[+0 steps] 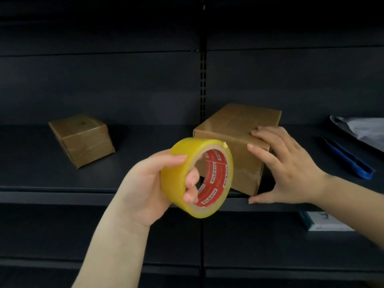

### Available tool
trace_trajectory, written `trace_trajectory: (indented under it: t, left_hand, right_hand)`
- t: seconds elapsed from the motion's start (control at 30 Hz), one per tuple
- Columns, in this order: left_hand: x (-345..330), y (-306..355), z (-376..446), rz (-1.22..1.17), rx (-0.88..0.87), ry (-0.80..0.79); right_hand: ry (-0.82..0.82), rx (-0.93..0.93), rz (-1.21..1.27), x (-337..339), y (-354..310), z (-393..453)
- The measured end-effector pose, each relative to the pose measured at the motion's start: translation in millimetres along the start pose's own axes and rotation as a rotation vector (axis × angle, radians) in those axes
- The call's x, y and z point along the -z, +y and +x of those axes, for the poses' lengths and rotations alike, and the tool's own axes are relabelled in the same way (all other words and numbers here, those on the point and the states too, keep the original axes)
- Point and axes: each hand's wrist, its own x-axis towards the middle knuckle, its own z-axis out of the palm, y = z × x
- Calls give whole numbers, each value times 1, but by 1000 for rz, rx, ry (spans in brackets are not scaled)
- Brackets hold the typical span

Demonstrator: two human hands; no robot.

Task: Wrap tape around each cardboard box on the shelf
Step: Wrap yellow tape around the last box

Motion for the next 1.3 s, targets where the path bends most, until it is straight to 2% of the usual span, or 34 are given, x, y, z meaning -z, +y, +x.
trace_trajectory:
  t: [0.17,0.33,0.47,0.57,0.67,0.8,0.9,1.03,1.3]
  left_hand:
    - [19,6,-9,-93,46,-9]
    - [22,13,-14,-55,0,-8]
    - [8,20,-6,18,-64,-153]
    - [-3,27,1,110,-107,-168]
    - [-11,38,10,130,-110,-119]
    - [-22,40,15,53,-11,-64]
    - [-27,39,16,136,-52,-56]
    - [-29,36,18,264,-30,-15]
    - [-35,29,41,275,-74,77]
  right_hand:
    - [50,12,-17,-8,-16,1]
    - [98,47,-131,-5,-18,14]
    - [25,-122,-97,11,-14,29]
    - [61,-187,-53,19,-10,39]
    - [106,-248,64,26,-5,49]
    - [155,-392,283,35,2,62]
    - [136,-421,333,36,8,65]
    - [213,-608,498,41,30,69]
    - [189,-750,825,35,59,86]
